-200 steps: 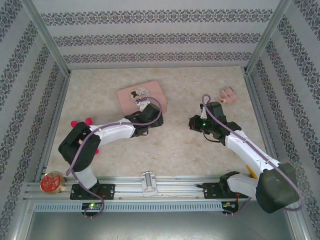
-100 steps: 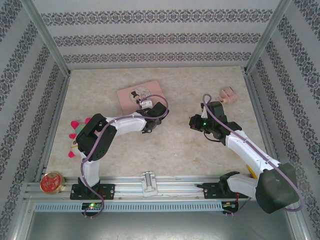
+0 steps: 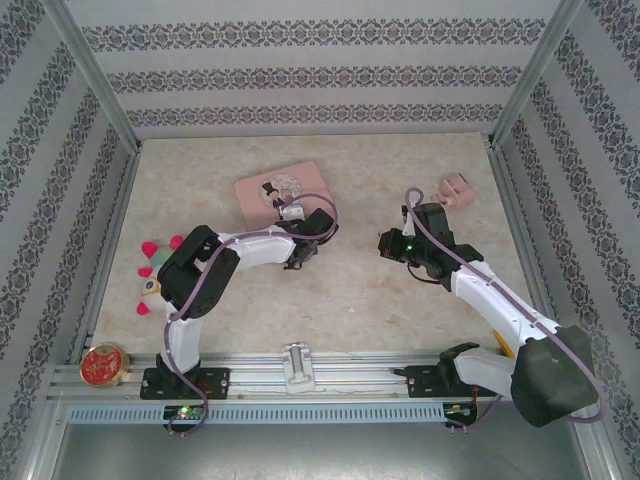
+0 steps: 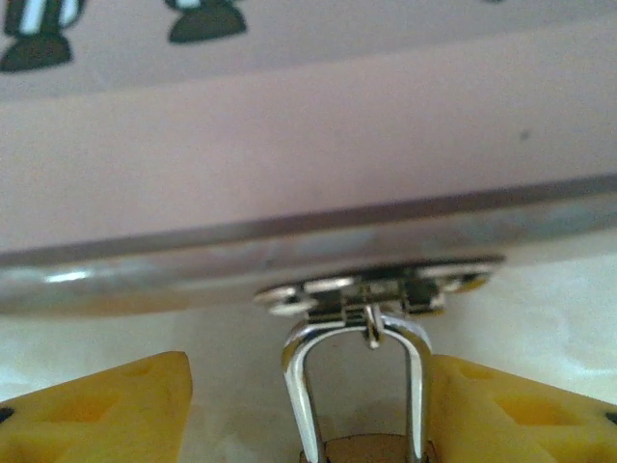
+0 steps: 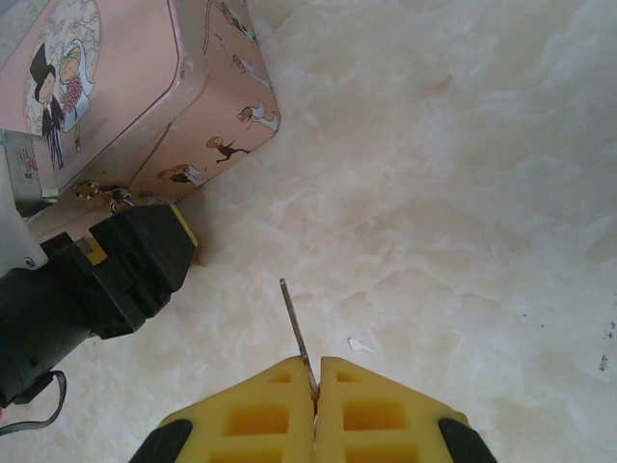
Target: Unlock the padlock with the key
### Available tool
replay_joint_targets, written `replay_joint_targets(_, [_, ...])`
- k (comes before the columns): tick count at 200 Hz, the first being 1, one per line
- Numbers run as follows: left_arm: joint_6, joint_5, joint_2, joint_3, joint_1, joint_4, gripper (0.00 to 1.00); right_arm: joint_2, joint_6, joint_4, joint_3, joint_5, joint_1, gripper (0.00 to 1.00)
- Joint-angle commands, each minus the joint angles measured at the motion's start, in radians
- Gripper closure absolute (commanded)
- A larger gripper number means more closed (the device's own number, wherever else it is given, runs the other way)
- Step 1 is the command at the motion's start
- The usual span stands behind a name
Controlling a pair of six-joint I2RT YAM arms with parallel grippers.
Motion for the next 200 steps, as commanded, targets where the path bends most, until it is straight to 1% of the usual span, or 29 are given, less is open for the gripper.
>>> replay_joint_targets(1, [-0.009,0.002,-0.036,-0.016,-0.015,-0.021,0.37,0.001,-0.019,0.016,-0.009,0.014,-0.006,1.0])
replay_joint_targets(51, [0.015,0.016,0.021,0.028,-0.015,-0.01,0.39,0.005,-0.019,0.017,-0.009,0.013,-0.006,1.0])
replay_joint_targets(70, [0.014,0.007,0.029,0.031,-0.015,0.0,0.44,0.007,-0.019,0.016,-0.008,0.012,-0.007,1.0])
replay_joint_targets(148, [0.015,0.013,0.065,0.031,-0.013,0.026,0.51,0.037,-0.021,0.028,0.008,-0.008,-0.006,1.0])
replay_joint_targets(176, [0.017,0.011,0.071,0.025,-0.013,0.038,0.57,0.037,-0.021,0.033,0.001,-0.01,-0.006,1.0])
replay_joint_targets(200, [0.017,0.028,0.076,0.028,-0.013,0.038,0.67,0.033,-0.023,0.04,-0.014,-0.01,-0.004,1.0])
